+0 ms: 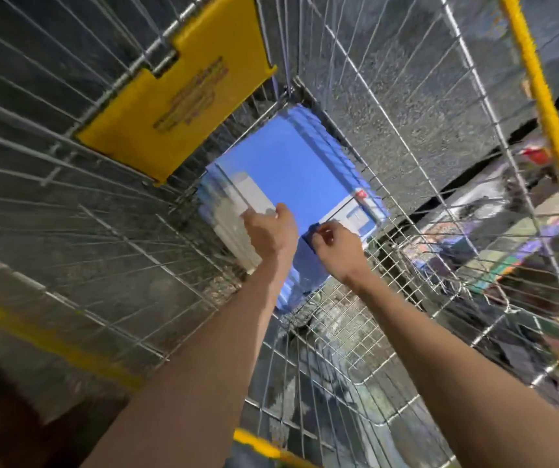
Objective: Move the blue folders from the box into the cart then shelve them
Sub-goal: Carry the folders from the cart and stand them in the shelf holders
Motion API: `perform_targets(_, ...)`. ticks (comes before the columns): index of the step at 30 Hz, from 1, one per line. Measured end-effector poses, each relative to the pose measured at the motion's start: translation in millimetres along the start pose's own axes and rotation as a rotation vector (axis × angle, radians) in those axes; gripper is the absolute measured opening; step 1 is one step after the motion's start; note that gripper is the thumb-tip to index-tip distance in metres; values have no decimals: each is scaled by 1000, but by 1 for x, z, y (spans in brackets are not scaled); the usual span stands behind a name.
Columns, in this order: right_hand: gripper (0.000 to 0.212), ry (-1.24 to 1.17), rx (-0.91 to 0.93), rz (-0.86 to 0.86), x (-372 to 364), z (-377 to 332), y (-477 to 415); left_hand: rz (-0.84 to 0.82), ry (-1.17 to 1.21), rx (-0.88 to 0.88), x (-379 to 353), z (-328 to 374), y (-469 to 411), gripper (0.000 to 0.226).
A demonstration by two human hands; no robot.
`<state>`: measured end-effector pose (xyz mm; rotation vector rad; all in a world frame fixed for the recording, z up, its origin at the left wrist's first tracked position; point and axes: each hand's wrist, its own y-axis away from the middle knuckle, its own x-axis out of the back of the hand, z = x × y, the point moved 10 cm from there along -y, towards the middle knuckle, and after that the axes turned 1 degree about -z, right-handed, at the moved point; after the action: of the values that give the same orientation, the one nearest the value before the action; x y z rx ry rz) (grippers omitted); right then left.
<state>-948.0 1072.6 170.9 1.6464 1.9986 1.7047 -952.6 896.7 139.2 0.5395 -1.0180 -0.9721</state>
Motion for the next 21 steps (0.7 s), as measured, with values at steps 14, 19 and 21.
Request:
perform_targets(14, 85, 162, 283, 4, 14, -29, -10, -30, 444, 38, -7, 20, -1, 27)
perform_targets(19, 54, 198, 367, 123, 41, -41, -4, -157, 486, -43, -12, 44, 8, 27)
perform_targets(21, 47, 207, 391, 95, 48, -44, -4, -75, 307, -119, -6, 43, 1, 26)
